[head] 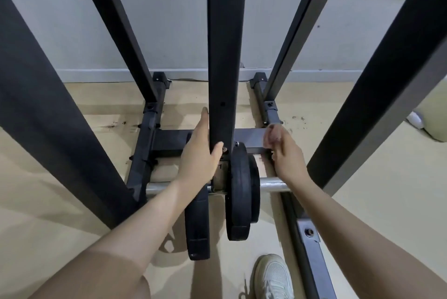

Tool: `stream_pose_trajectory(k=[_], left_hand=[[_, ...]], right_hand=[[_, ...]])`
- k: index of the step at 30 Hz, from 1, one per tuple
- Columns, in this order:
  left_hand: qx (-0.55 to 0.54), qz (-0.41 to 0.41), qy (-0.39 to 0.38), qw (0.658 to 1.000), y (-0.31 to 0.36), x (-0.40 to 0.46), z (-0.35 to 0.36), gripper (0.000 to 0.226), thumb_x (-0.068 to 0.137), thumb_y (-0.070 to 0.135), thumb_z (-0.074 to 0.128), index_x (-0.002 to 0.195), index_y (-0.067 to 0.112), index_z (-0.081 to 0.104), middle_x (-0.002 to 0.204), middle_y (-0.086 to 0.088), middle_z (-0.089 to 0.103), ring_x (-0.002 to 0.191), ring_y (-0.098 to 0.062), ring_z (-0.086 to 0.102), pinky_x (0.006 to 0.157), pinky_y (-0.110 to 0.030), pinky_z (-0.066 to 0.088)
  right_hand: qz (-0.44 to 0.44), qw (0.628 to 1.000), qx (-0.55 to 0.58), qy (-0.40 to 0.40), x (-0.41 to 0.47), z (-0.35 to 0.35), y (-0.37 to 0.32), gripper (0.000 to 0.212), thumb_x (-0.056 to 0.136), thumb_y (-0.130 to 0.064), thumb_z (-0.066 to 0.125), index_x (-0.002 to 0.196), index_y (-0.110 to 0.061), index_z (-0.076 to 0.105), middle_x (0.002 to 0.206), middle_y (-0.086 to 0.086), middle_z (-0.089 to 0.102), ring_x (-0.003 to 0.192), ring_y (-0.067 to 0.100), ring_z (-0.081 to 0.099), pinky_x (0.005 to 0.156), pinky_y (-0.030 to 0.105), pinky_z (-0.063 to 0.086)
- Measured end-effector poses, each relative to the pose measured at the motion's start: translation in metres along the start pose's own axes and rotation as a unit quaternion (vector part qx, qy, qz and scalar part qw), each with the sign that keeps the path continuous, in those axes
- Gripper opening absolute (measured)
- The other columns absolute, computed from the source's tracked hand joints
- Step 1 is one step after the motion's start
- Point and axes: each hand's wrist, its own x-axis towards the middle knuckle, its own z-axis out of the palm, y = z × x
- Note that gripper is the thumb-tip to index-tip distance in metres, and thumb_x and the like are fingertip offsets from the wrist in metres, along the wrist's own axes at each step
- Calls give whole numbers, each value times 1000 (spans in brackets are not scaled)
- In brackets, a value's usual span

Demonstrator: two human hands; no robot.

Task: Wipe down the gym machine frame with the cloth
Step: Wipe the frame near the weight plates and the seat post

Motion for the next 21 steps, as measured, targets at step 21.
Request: stream_pose_trajectory(k=[21], left_hand=[[431, 172, -255, 848, -23, -28, 58, 94, 87, 52, 55, 151, 13, -2, 159, -5, -10, 146, -19, -5, 114, -26, -4]], right_hand=[[-43, 959, -251, -127, -47, 3, 126, 24, 93, -6, 44, 103, -28, 43, 113, -2, 52, 109, 27, 45, 87, 32, 39]])
